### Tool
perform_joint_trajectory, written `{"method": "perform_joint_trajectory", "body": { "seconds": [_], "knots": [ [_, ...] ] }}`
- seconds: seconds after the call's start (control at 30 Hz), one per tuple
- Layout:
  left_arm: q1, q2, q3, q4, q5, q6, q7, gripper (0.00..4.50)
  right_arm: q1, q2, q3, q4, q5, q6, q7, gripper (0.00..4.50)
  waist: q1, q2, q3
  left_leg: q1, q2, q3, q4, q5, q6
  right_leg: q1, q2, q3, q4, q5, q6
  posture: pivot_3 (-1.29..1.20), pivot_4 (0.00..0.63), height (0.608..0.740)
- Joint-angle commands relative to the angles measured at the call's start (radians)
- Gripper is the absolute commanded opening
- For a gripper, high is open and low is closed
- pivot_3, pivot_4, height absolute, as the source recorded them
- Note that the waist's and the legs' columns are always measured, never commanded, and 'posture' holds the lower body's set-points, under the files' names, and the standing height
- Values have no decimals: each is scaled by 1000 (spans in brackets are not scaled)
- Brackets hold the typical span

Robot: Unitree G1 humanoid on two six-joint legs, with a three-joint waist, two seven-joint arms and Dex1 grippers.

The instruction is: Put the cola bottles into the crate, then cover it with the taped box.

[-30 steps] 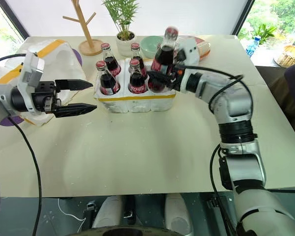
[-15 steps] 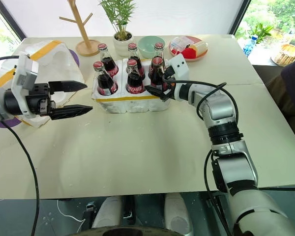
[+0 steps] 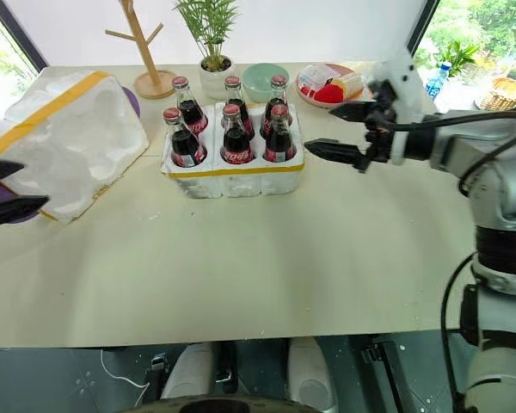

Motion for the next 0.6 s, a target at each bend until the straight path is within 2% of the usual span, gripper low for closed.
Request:
{"method": "perform_joint_trajectory", "body": {
  "seconds": [0.03, 0.13, 0.27, 0.33, 0.43, 0.6],
  "knots": [
    [68, 89, 100, 140, 139, -122, -74, 4500, -14, -24, -56, -57, 81, 5, 60, 4485, -1, 0, 0, 0, 0, 0, 0, 0, 0, 0, 0, 0, 0, 0, 0, 0, 150, 740],
    [54, 168, 21, 330, 221, -234, -68, 4500, -37, -12, -82, -76, 175, 32, 107, 4485, 2, 0, 0, 0, 0, 1, -2, 0, 0, -2, -1, 0, 0, -2, -4, 0, 150, 740],
    [-81, 270, -197, 543, 249, -311, -71, 4500, -53, 1, -154, -104, 355, 58, 180, 4485, 10, 0, 0, 0, -1, 2, -5, 0, -1, -2, -3, 0, -1, -2, -4, 0, 150, 740],
    [-171, 301, -332, 622, 274, -342, -74, 4500, -79, 10, -168, -94, 404, 91, 147, 4485, 7, 0, 0, 0, -1, 3, -6, 0, -1, -2, -4, 0, -1, -2, -4, 0, 150, 740],
    [-363, 291, -527, 714, 325, -386, -73, 4500, -80, 11, -167, -102, 417, 90, 111, 4485, 6, -2, -1, -1, 0, 9, -7, 0, -1, -5, -4, 1, -1, -1, -4, 0, 150, 740],
    [-678, 201, -785, 880, 462, -432, -88, 4500, -20, -12, -182, -167, 439, 88, 85, 4485, 8, -2, -1, -1, -1, 13, -8, 0, 0, -7, -1, 3, 1, 1, 0, 0, 150, 740]
  ]
}}
